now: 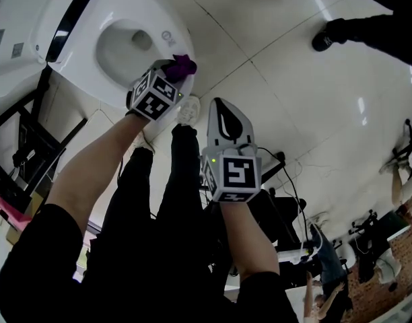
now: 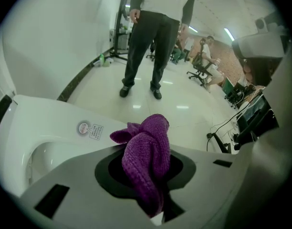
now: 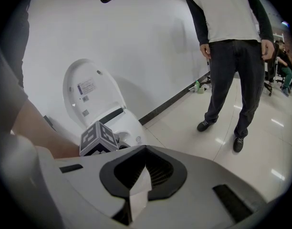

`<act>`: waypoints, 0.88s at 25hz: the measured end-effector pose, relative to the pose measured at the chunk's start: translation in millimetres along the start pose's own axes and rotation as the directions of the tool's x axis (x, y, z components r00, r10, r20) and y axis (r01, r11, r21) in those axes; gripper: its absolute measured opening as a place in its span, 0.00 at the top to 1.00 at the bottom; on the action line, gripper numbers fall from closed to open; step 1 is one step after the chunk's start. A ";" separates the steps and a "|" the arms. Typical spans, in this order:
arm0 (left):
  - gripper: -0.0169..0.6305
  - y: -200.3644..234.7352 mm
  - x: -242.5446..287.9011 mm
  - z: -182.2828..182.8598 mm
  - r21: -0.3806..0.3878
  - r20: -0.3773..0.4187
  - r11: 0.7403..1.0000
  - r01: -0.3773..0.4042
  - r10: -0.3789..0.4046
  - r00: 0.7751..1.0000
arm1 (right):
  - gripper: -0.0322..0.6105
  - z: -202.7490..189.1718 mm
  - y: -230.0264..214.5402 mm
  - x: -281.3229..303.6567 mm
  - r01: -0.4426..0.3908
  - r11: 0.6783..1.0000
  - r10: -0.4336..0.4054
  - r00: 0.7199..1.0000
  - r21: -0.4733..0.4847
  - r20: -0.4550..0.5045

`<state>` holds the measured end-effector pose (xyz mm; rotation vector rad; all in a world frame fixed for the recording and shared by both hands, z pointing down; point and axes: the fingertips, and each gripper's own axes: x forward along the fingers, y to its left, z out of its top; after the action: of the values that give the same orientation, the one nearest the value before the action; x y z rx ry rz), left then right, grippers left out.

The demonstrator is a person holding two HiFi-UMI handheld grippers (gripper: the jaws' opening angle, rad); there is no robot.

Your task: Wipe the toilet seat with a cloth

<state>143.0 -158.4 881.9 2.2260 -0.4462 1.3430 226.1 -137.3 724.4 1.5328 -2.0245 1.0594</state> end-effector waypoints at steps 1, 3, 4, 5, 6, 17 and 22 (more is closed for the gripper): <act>0.83 -1.7 1.6 2.4 0.010 -0.001 1.000 0.007 -0.007 1.000 | 0.92 -0.2 0.1 -1.2 0.001 1.000 -0.001 1.000 0.002 0.000; 0.83 -5.1 5.0 8.1 0.034 0.001 0.999 0.016 -0.016 1.000 | 0.92 0.4 0.0 -4.3 0.004 1.000 -0.004 1.000 0.005 0.004; 0.83 -7.1 6.6 10.8 0.041 0.002 0.999 0.023 -0.023 1.000 | 0.93 0.8 -0.1 -6.5 0.006 1.000 -0.006 1.000 0.006 0.007; 0.83 -9.8 7.8 13.0 0.042 0.004 0.999 0.033 -0.033 0.999 | 0.92 1.2 -0.2 -9.0 0.008 1.000 -0.008 1.000 0.008 0.010; 0.83 -13.0 8.4 14.9 0.039 0.006 0.998 0.047 -0.048 0.999 | 0.93 2.0 0.0 -11.6 0.010 1.000 -0.010 1.000 0.009 0.014; 0.83 -45.1 -93.6 43.3 0.021 0.156 0.998 0.057 -0.059 0.986 | 0.92 51.5 36.6 -57.7 0.012 0.999 -0.009 0.996 -0.039 0.092; 0.83 -66.8 -190.1 59.8 0.052 0.263 0.998 0.020 -0.033 0.964 | 0.92 87.0 82.3 -100.9 0.014 0.996 -0.001 0.989 -0.089 0.150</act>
<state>133.2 -133.3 673.4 2.4544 -0.4787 1.0569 193.7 -128.7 571.4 1.6150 -2.1332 0.8600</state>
